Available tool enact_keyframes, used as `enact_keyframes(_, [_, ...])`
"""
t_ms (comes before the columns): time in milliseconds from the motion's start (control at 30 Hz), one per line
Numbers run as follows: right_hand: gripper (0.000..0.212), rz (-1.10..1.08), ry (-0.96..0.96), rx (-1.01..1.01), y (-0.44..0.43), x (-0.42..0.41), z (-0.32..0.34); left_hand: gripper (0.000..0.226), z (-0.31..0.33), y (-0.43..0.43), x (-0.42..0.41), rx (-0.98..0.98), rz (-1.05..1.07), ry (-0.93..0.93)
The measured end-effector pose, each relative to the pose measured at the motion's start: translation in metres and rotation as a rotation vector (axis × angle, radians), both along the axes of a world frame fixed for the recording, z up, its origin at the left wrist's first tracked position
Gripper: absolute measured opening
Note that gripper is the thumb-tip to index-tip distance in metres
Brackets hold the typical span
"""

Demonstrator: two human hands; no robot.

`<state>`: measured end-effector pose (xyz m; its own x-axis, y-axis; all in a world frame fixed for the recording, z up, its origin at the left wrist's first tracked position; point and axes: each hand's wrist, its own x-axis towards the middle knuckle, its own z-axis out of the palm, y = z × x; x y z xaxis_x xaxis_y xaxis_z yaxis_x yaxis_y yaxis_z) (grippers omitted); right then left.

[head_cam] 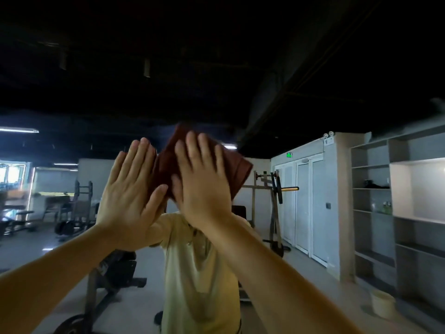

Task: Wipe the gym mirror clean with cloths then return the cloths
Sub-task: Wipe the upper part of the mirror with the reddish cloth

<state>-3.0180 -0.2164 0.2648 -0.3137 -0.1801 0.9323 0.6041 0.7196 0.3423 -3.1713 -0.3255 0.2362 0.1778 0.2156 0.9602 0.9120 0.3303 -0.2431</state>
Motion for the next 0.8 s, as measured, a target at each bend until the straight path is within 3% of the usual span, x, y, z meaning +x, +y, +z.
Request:
enact_keyframes(67, [0.069,-0.038,-0.232,0.12,0.018,0.027,-0.015,0.078,0.0,-0.002,0.001,-0.015,-0.015,-0.007])
enact_keyframes(133, [0.069,-0.096,-0.21,0.113,0.048,0.071,-0.006,0.082,-0.001,-0.004,0.004,-0.032,0.007,-0.033])
enact_keyframes(300, [0.071,-0.189,0.438,-0.391,0.113,0.17,0.037,0.092,-0.006,0.004,0.014,0.006,0.086,-0.082])
enact_keyframes(400, [0.072,-0.177,0.597,-0.483,0.088,0.129,0.048,0.096,-0.006,0.007,0.019,0.03,0.041,-0.117])
enact_keyframes(533, [0.069,-0.072,0.434,-0.276,0.025,0.033,0.026,0.089,-0.003,-0.003,0.022,-0.048,-0.061,-0.137])
enact_keyframes(633, [0.065,0.048,0.114,-0.142,-0.005,-0.013,-0.029,0.077,0.001,-0.016,0.02,-0.105,-0.152,-0.182])
enact_keyframes(733, [0.063,0.03,-0.28,0.071,0.004,0.012,-0.075,0.074,0.006,-0.028,0.02,-0.158,-0.086,-0.226])
enact_keyframes(800, [0.067,-0.043,-0.318,0.122,0.04,0.061,-0.068,0.085,0.006,-0.029,0.027,-0.201,0.028,-0.226])
